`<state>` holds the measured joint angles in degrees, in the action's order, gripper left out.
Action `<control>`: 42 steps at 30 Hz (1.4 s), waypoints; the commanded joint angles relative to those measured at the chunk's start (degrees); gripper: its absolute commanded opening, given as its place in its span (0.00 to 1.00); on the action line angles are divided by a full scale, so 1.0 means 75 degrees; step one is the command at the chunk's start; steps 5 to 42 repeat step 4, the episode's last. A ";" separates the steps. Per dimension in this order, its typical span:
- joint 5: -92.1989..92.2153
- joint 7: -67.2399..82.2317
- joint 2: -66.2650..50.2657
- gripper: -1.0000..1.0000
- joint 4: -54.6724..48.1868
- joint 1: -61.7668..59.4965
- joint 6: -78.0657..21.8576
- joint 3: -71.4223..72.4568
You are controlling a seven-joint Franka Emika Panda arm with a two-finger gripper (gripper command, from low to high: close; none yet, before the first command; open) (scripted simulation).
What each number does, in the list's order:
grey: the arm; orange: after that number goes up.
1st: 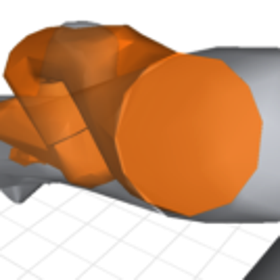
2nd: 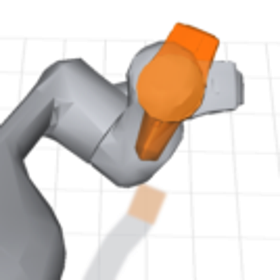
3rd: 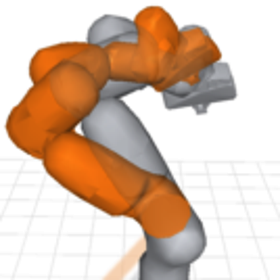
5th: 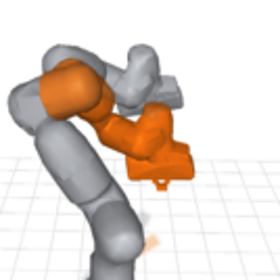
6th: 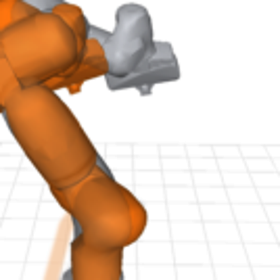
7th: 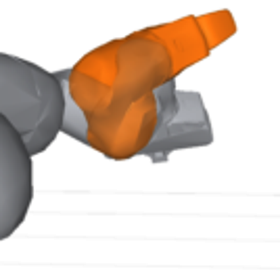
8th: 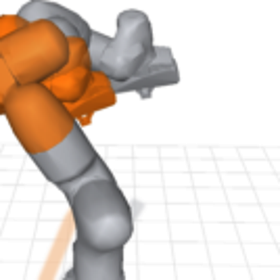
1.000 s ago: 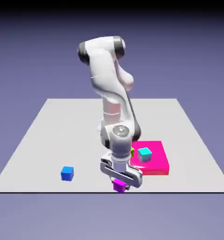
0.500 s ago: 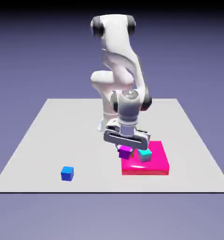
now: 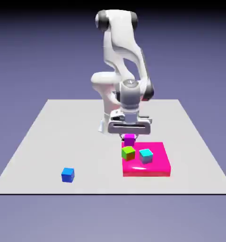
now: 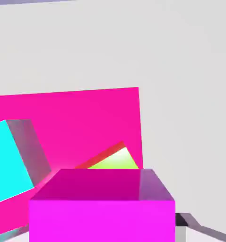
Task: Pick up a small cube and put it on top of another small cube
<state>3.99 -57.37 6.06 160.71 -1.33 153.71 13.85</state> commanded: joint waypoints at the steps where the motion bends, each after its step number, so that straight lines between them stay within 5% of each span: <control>1: -0.0003 -0.0002 0.0000 1.00 0.0000 -0.0003 -0.0001 0.0002; 42: 0.0135 0.0103 0.0553 1.00 -0.0098 0.0011 -0.0645 -0.0007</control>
